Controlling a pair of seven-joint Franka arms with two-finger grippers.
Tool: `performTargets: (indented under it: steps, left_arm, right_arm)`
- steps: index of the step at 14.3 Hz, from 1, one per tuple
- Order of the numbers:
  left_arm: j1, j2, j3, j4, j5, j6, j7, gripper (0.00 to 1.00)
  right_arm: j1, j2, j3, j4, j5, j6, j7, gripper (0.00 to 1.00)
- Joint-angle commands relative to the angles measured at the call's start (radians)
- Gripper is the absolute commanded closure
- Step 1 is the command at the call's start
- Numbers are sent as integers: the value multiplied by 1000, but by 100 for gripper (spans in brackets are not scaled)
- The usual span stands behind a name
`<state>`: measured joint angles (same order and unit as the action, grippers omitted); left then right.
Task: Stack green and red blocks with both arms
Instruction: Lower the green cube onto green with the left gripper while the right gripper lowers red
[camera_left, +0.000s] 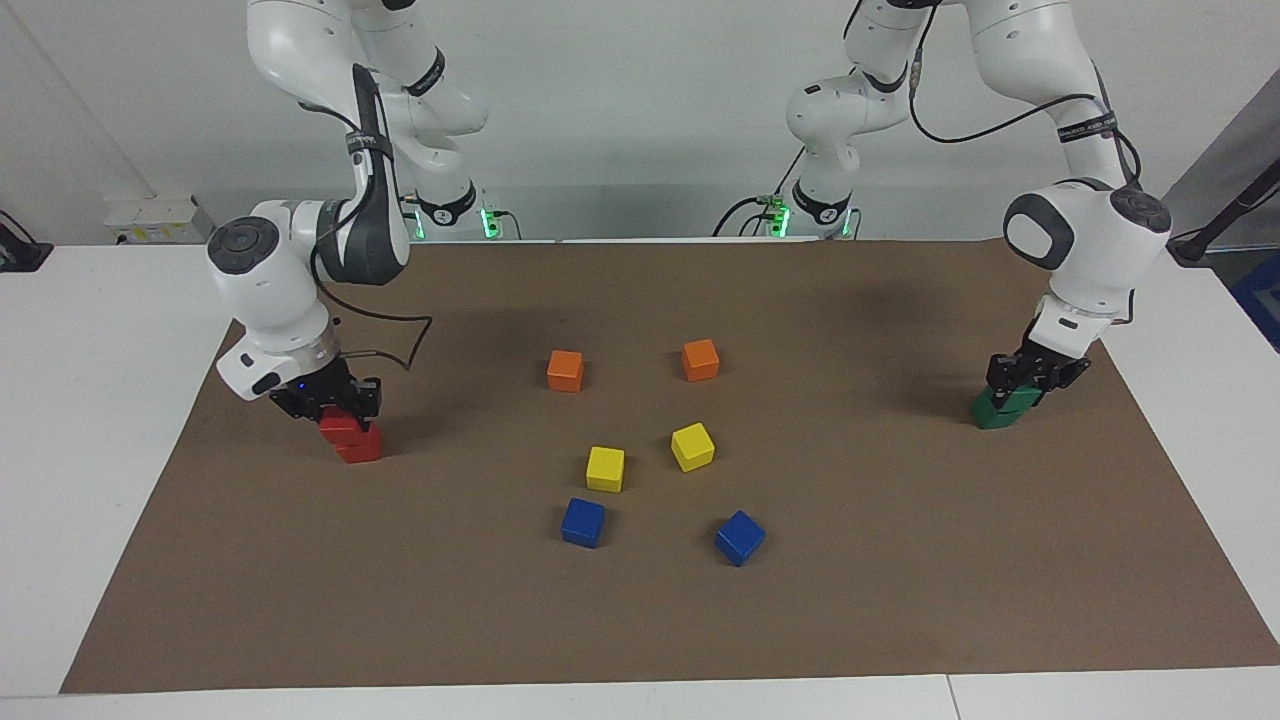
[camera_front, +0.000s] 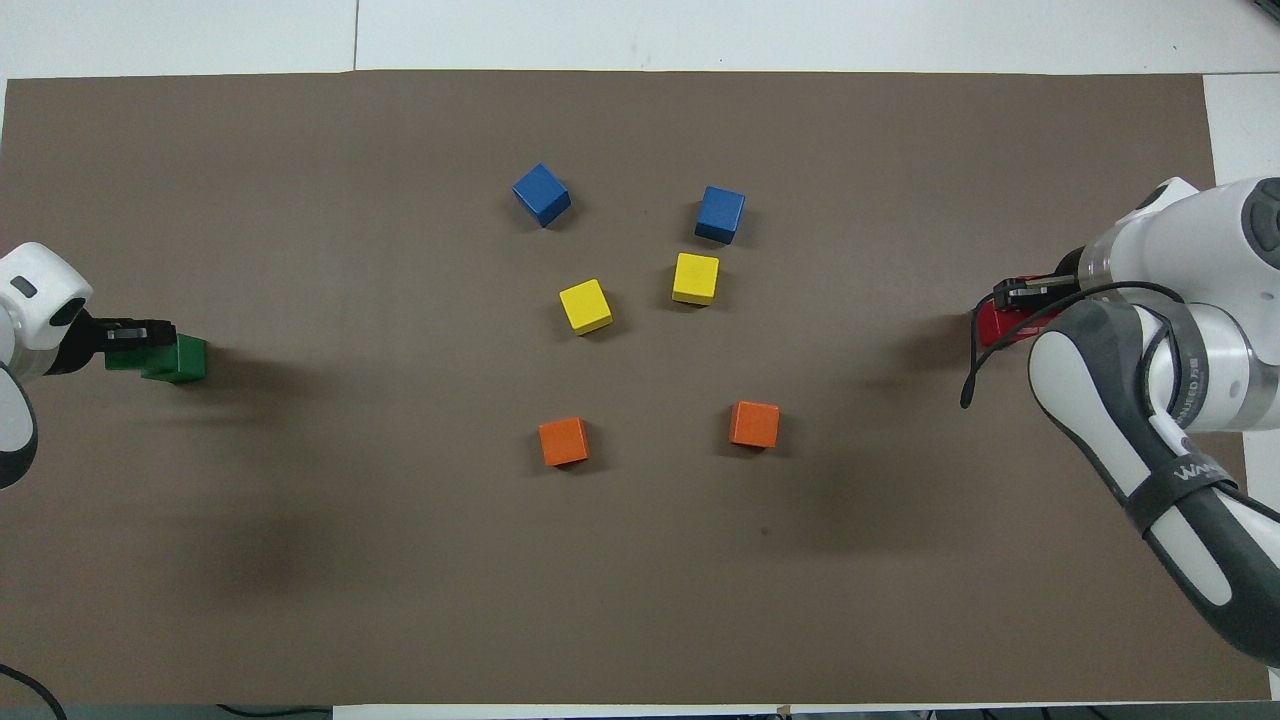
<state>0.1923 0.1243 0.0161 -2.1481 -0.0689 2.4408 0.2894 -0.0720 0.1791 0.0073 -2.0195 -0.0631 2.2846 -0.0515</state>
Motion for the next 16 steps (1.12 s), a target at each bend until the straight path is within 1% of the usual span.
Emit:
performTargets:
  steps: [1, 9, 10, 11, 12, 16]
  left_arm:
    - [18, 9, -7, -19, -20, 27, 8, 100]
    - [9, 12, -7, -15, -19, 30, -2, 100]
    - [9, 14, -7, -9, -19, 27, -2, 85]
    - [9, 14, -7, -9, -19, 27, -2, 24]
    - [9, 14, -7, -6, -19, 26, -1, 0]
    - [10, 15, -7, 8, -19, 14, 1, 0]
  right_arm:
    - [-31, -24, 11, -35, 3, 32, -39, 100]
    - [-28, -27, 11, -93, 3, 102, -103, 100]
    - [-28, -29, 11, -102, 2, 116, -113, 100]
    - [-28, -30, 13, -108, 2, 128, -129, 100]
    - [-28, -30, 13, -113, 2, 131, -137, 100]
    - [-28, -33, 11, -119, 2, 130, -148, 100]
